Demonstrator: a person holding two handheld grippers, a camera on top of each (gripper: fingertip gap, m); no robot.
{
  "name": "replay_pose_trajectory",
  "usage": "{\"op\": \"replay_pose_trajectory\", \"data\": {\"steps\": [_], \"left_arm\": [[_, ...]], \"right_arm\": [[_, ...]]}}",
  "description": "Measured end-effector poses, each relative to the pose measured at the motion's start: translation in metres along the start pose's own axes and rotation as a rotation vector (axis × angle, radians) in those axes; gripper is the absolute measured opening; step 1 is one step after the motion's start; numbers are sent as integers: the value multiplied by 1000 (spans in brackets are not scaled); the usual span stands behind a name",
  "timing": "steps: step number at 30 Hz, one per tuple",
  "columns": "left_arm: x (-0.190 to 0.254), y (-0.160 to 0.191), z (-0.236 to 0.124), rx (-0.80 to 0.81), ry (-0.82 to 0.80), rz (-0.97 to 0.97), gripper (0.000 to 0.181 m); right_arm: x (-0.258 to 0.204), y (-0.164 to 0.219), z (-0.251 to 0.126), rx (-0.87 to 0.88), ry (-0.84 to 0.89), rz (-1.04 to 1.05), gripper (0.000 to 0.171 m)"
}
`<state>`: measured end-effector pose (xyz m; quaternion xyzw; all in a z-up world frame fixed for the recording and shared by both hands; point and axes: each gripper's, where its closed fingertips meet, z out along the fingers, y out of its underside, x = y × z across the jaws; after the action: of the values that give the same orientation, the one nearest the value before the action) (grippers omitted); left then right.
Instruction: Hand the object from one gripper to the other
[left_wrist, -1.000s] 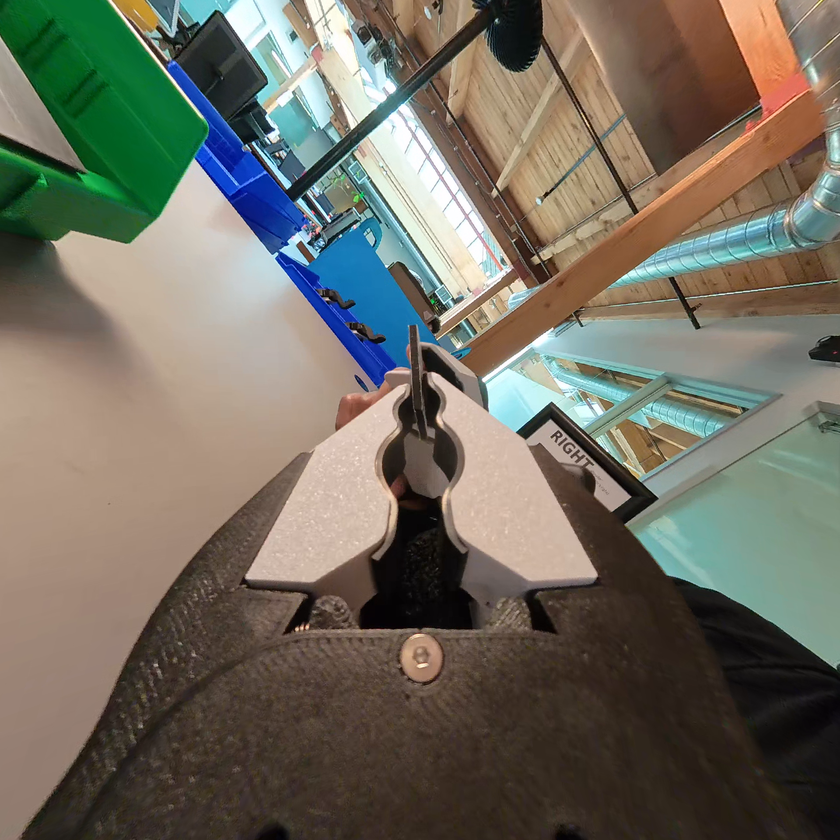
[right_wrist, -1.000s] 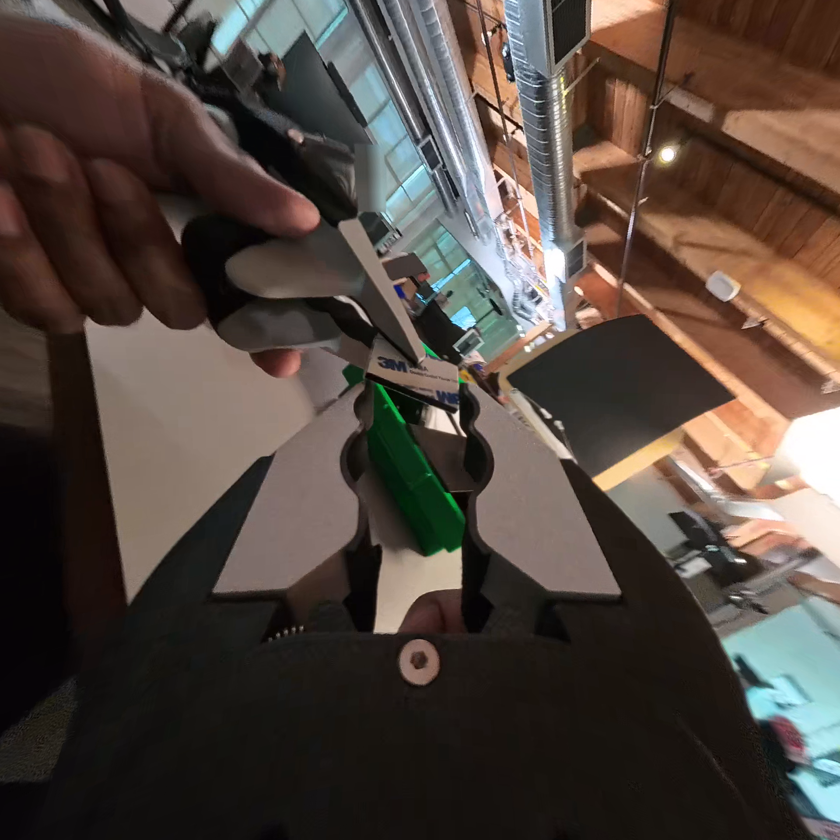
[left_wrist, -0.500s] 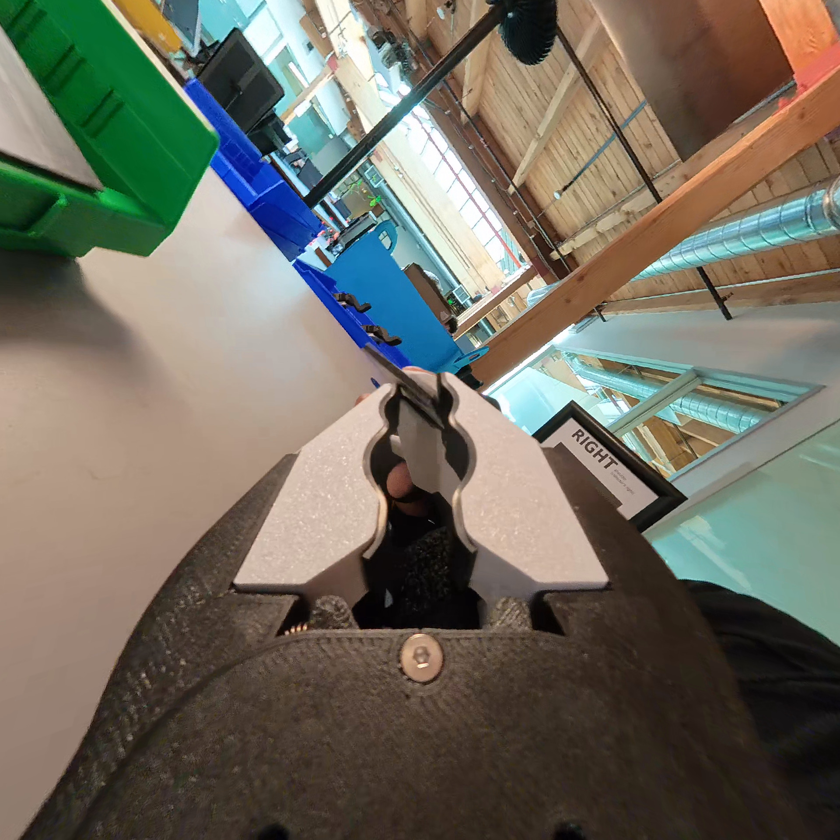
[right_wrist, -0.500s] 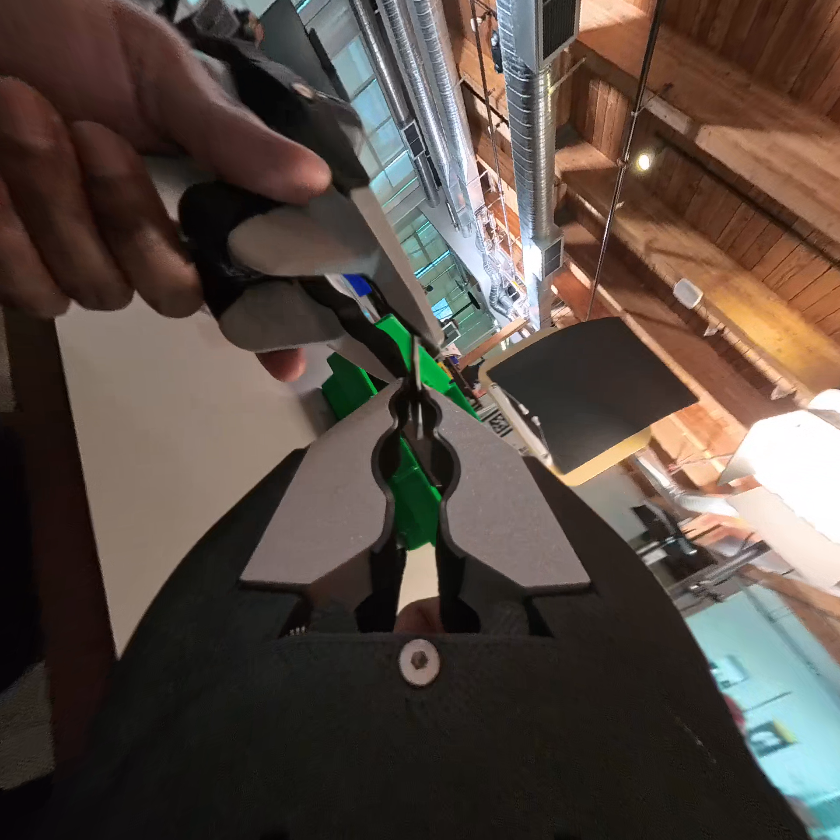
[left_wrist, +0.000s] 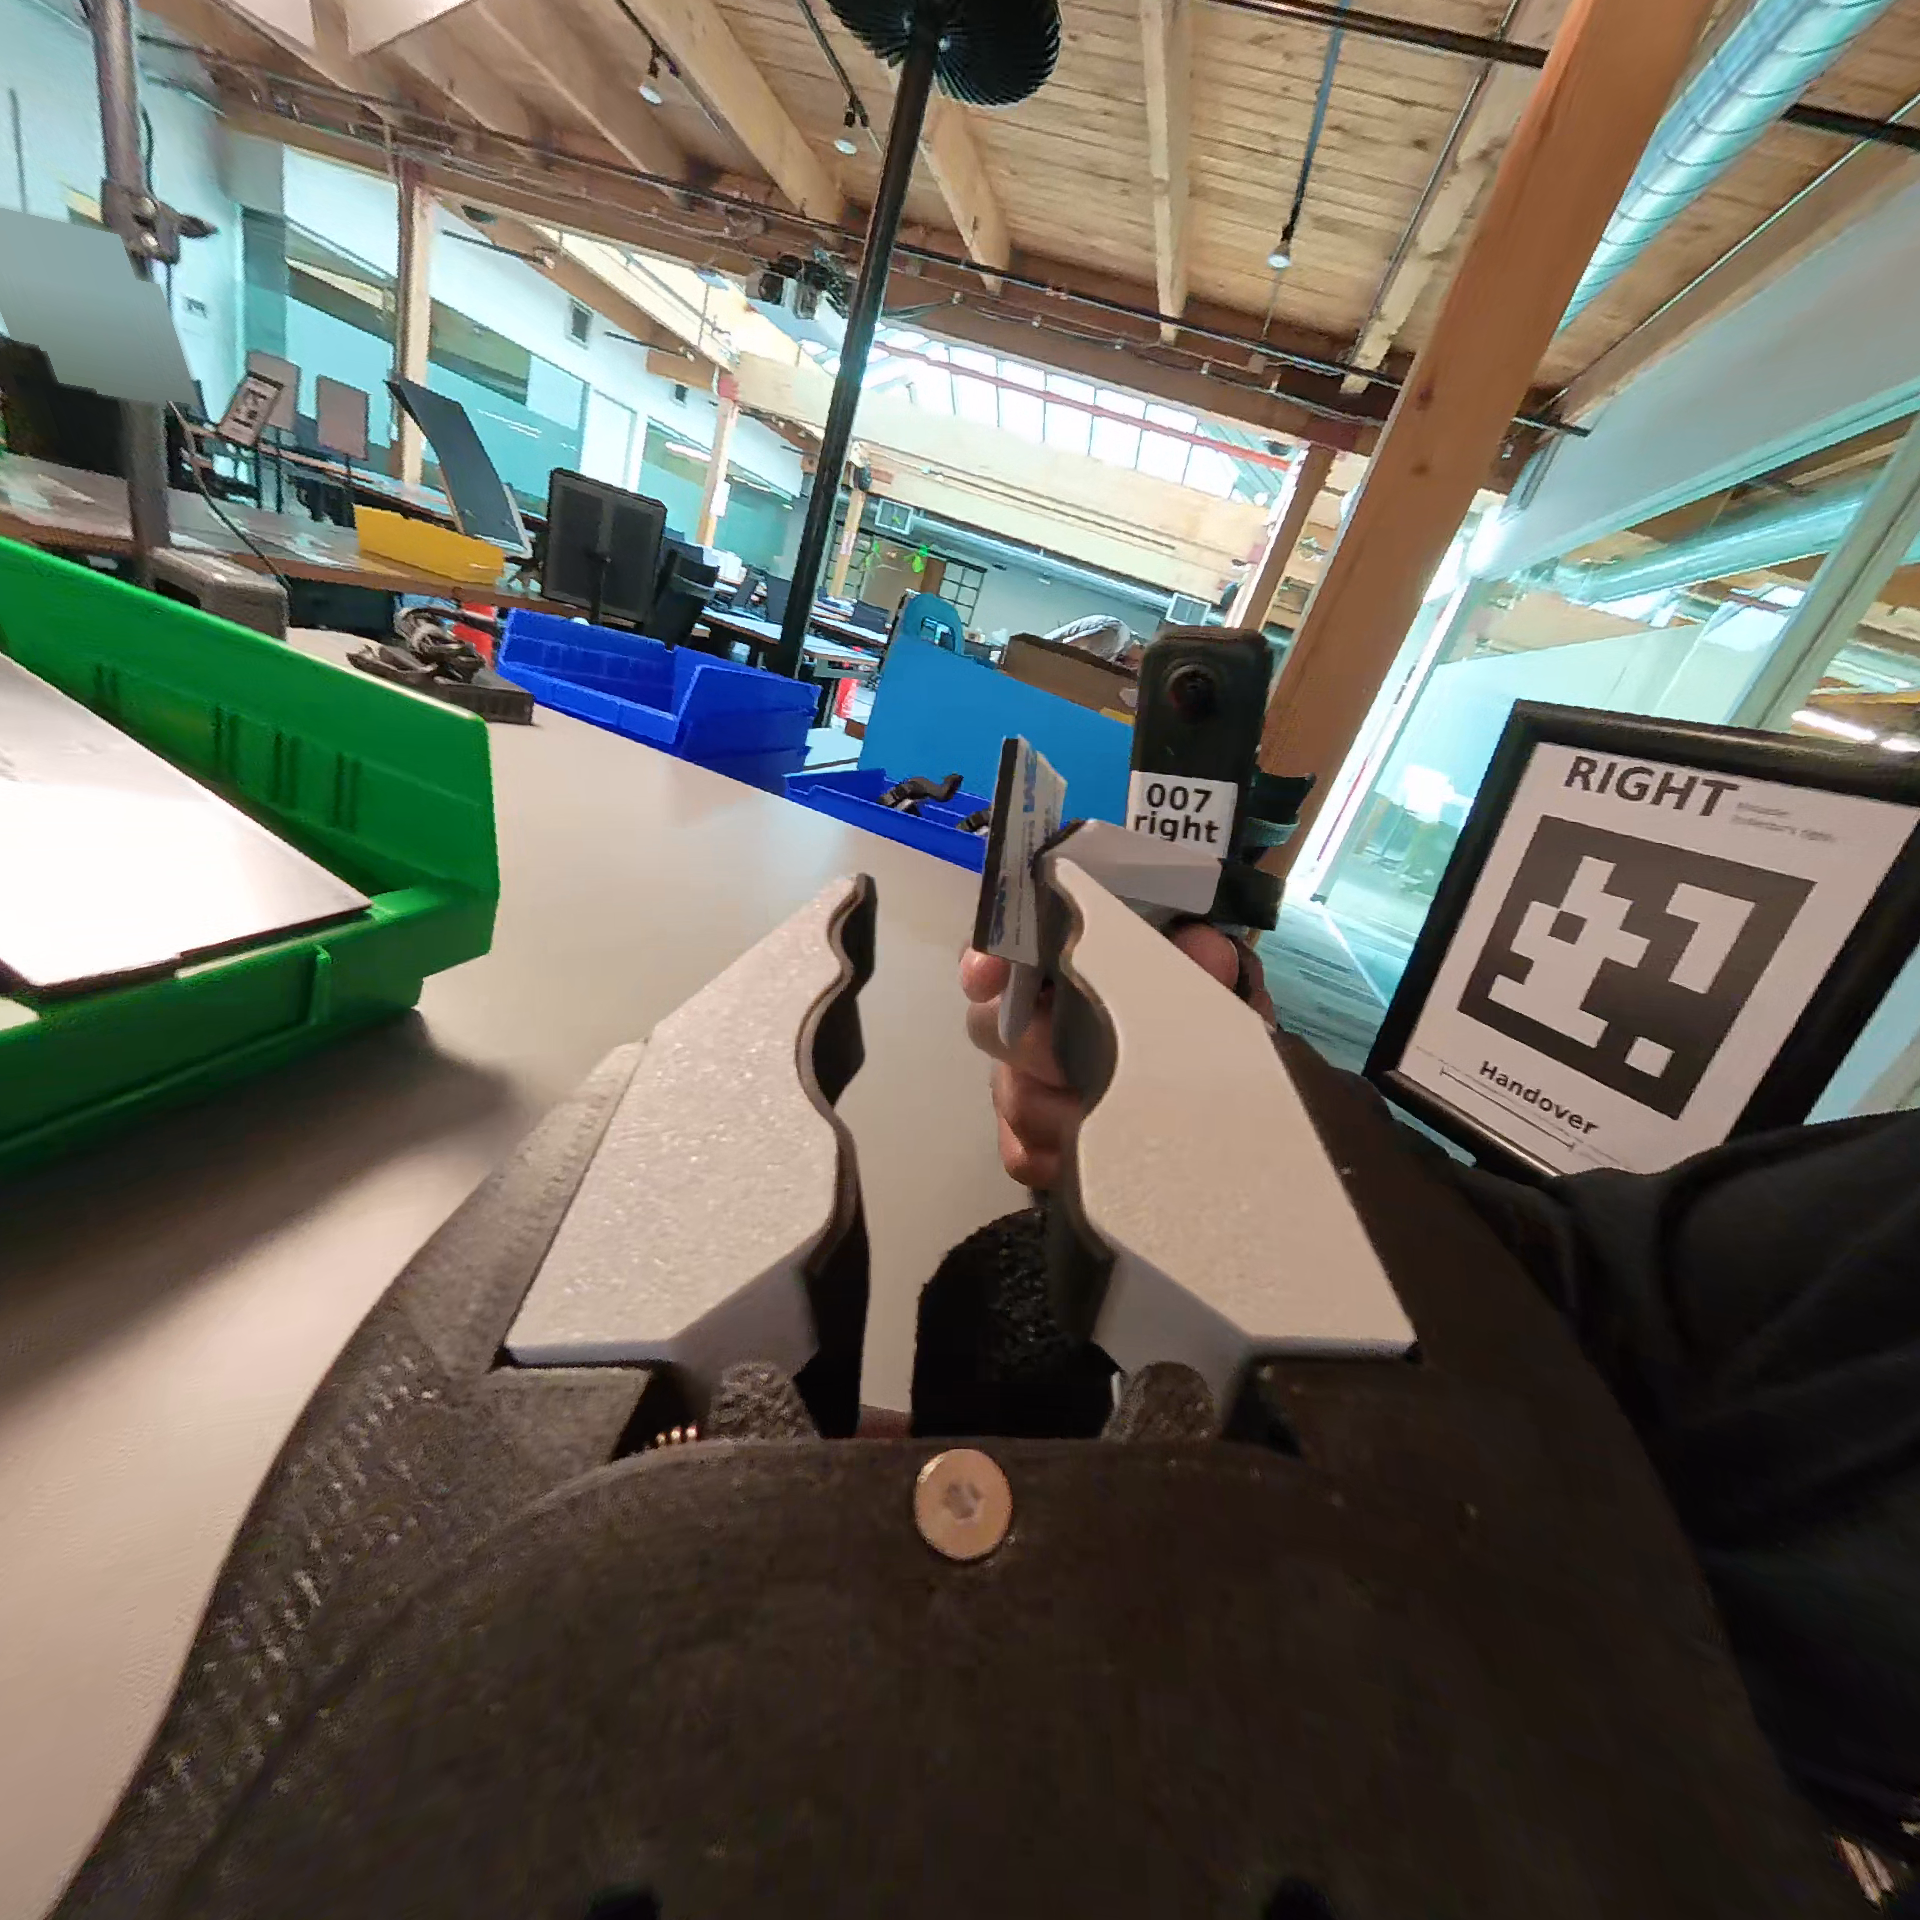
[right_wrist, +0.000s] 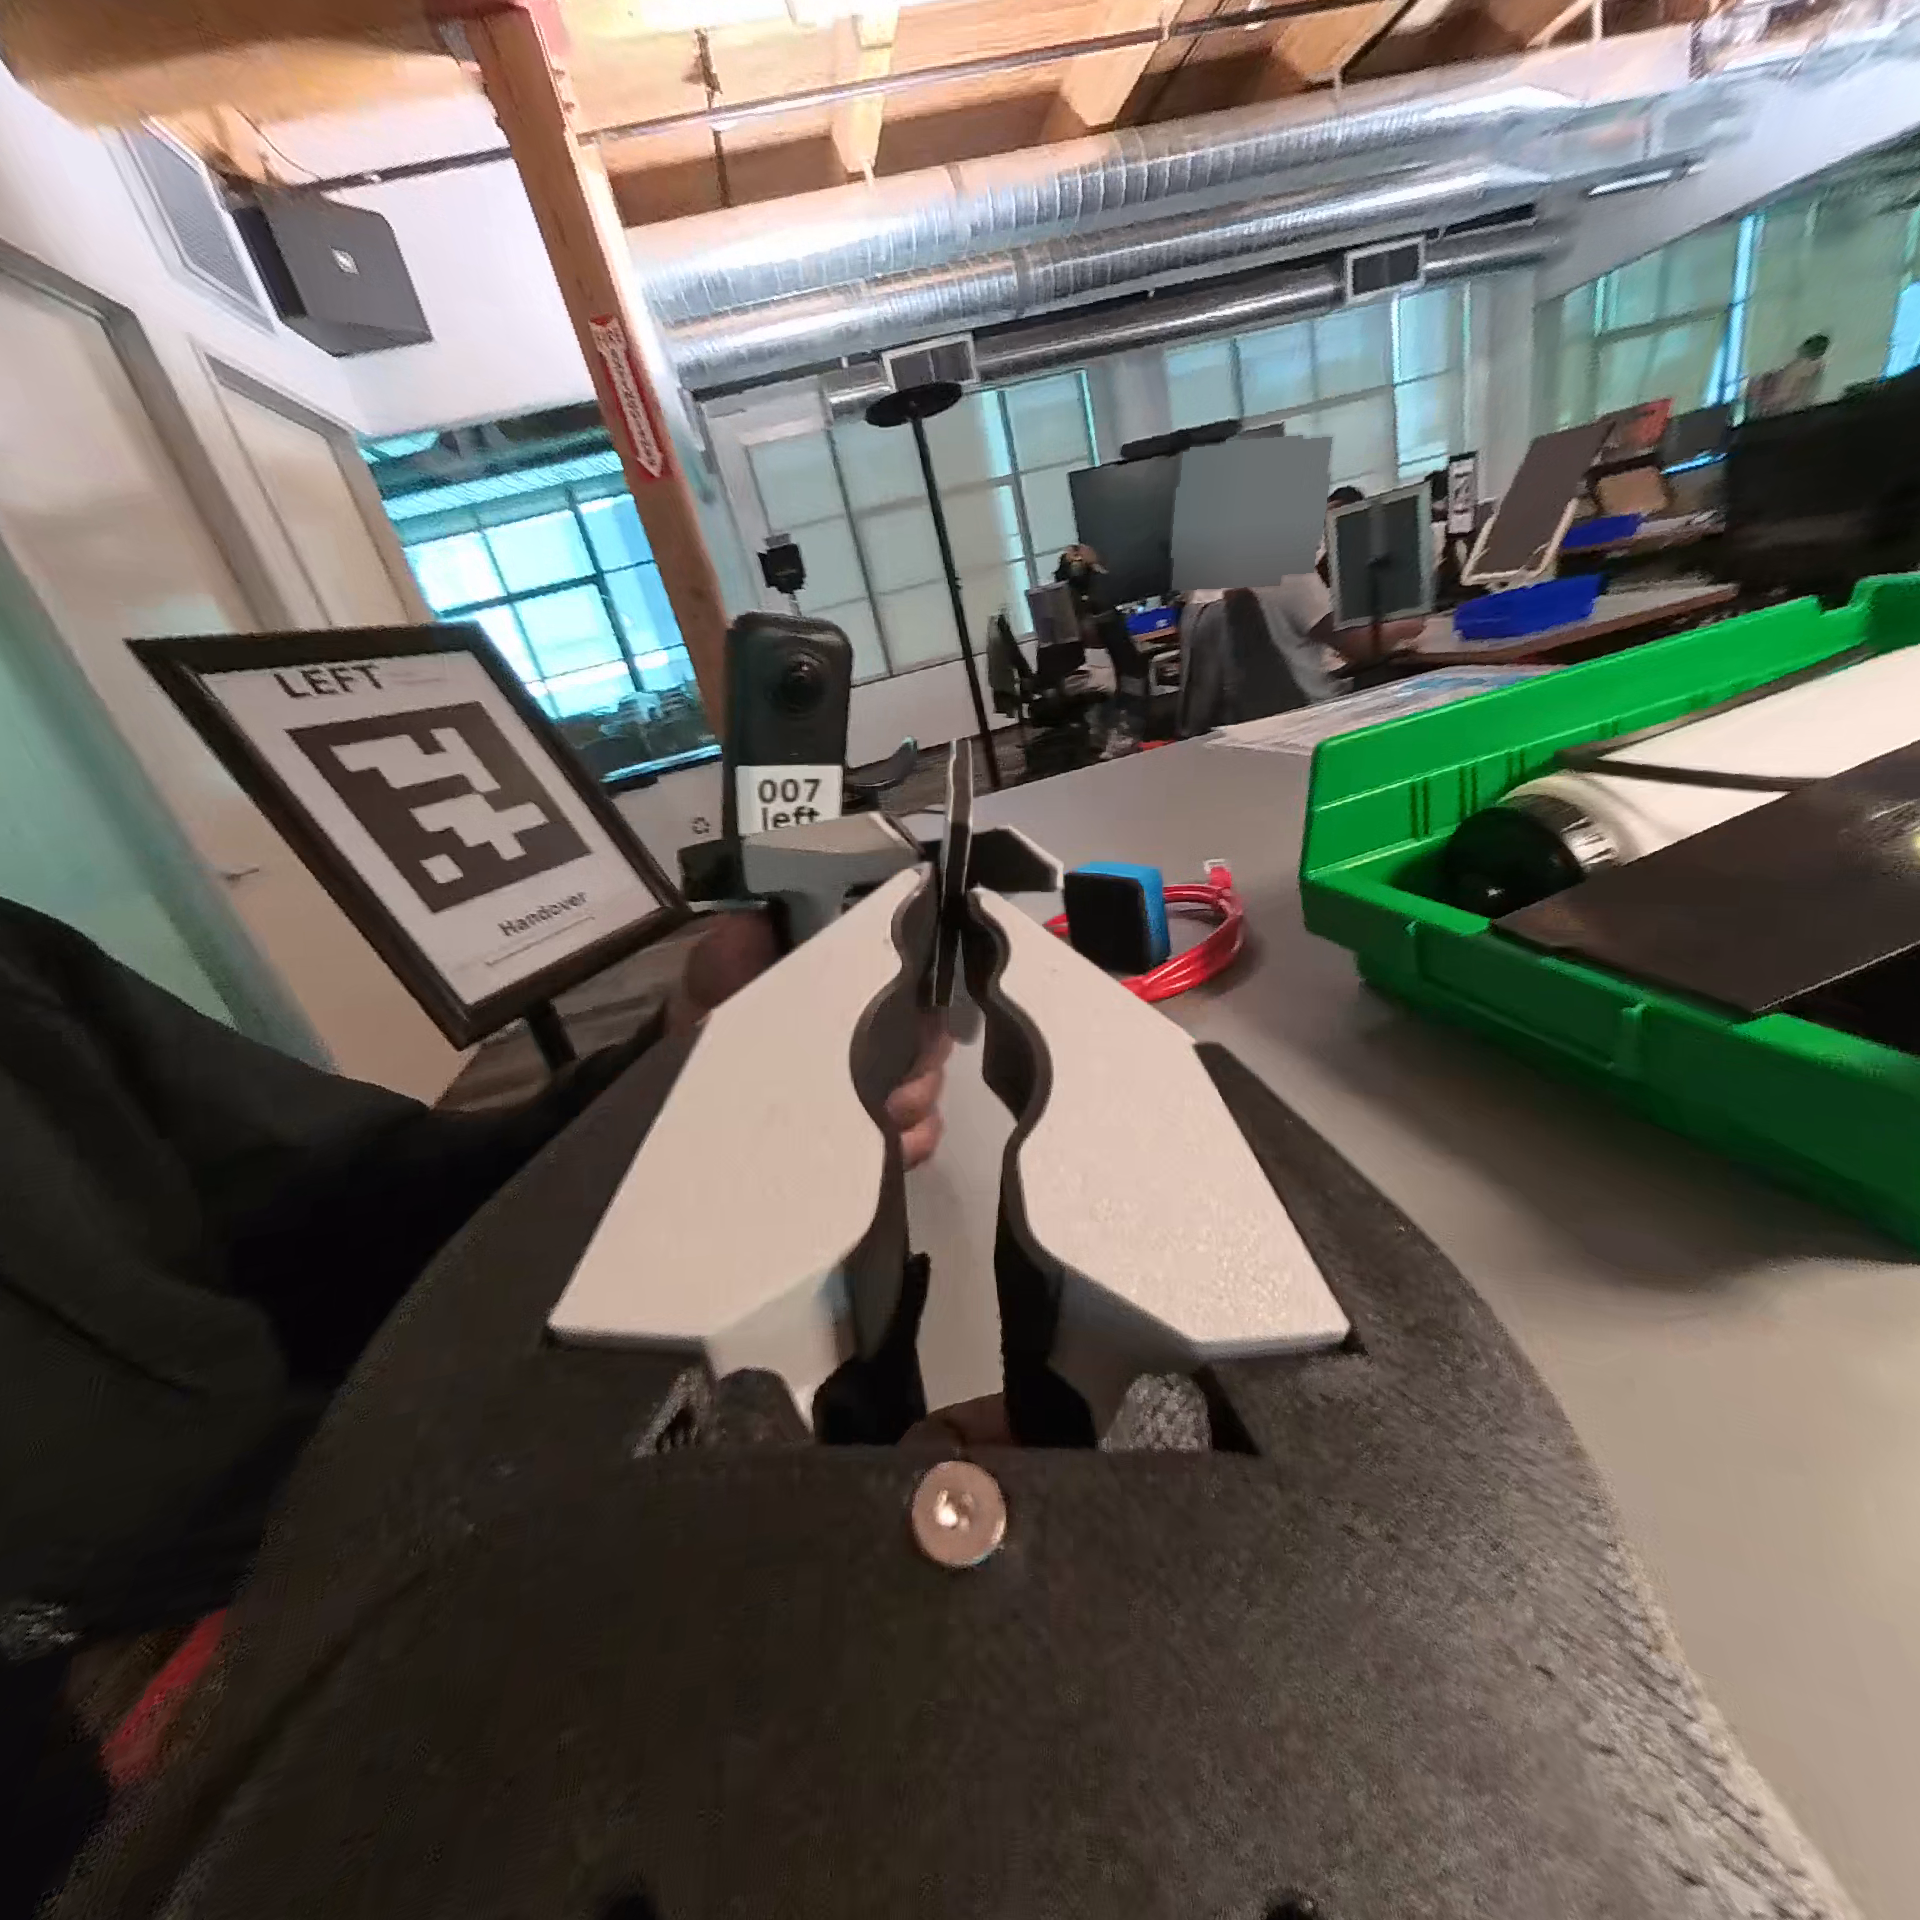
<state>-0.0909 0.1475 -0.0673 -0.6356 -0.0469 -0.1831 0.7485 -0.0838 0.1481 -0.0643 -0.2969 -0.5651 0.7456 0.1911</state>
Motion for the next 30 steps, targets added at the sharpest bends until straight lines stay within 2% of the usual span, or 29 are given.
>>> {"op": "replay_pose_trajectory", "data": {"steps": [5, 8, 14, 16, 18, 19, 25, 30], "left_arm": [[5, 11, 2, -34, 65, -28, 15], [5, 11, 2, -32, 69, -27, 4], [10, 23, 3, -117, 87, 23, 4], [14, 28, 4, -143, 105, 39, 4], [15, 30, 4, -151, 109, 46, 5], [14, 29, 4, -147, 105, 41, 4], [11, 15, -3, -72, 135, -30, 4], [14, 4, -8, -2, 186, -78, 4]], "right_arm": [[4, 4, 2, -9, 10, 44, 6], [8, 1, 1, 7, 36, 41, 18], [15, -6, -6, 39, 66, 8, 37], [10, 0, -5, -4, 37, 4, 32], [6, 6, -3, -50, 21, -20, 14], [5, 6, -3, -56, 25, -31, 12], [1, 11, -1, -81, -14, -1, 8], [-9, 25, -1, -183, -61, -25, 10]]}}
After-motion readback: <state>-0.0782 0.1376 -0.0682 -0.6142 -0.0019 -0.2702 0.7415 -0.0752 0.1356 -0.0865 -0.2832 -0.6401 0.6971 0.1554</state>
